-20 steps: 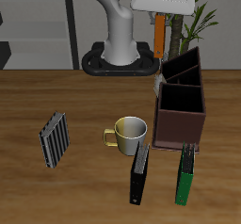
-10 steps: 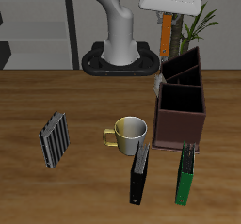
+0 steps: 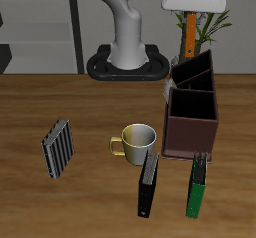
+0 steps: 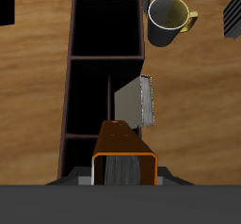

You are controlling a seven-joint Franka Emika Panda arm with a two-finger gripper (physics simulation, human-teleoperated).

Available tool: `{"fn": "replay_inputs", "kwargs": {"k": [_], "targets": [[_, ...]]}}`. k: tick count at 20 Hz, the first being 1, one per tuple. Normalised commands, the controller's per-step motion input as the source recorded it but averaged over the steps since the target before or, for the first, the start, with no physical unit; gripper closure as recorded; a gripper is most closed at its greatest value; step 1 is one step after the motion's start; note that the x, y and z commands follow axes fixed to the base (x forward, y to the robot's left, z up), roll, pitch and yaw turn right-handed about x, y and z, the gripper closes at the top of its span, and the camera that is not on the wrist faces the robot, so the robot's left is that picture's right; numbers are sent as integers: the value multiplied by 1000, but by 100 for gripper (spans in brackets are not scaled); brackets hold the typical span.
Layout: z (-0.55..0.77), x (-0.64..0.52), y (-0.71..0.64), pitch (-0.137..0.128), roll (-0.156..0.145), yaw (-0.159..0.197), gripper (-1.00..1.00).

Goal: Place the yellow book into the left desk caddy's front compartment and place the orange book into the left desk caddy's left compartment and place the black book into the left desk caddy's back compartment

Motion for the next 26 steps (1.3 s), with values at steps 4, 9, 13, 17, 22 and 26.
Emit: {"fn": "replay_inputs", "kwargs": {"k": [4, 9, 13, 17, 22, 26], "targets": [[-186, -51, 17, 63, -37, -37, 100], [-160, -210, 103, 12, 11, -13, 100], [-86, -240, 224, 3, 51, -14, 100], [-3, -64, 73, -17, 24, 23, 100], [-35, 165, -175, 18, -60, -13, 100], [-85, 22, -39, 28, -8, -2, 100]]}}
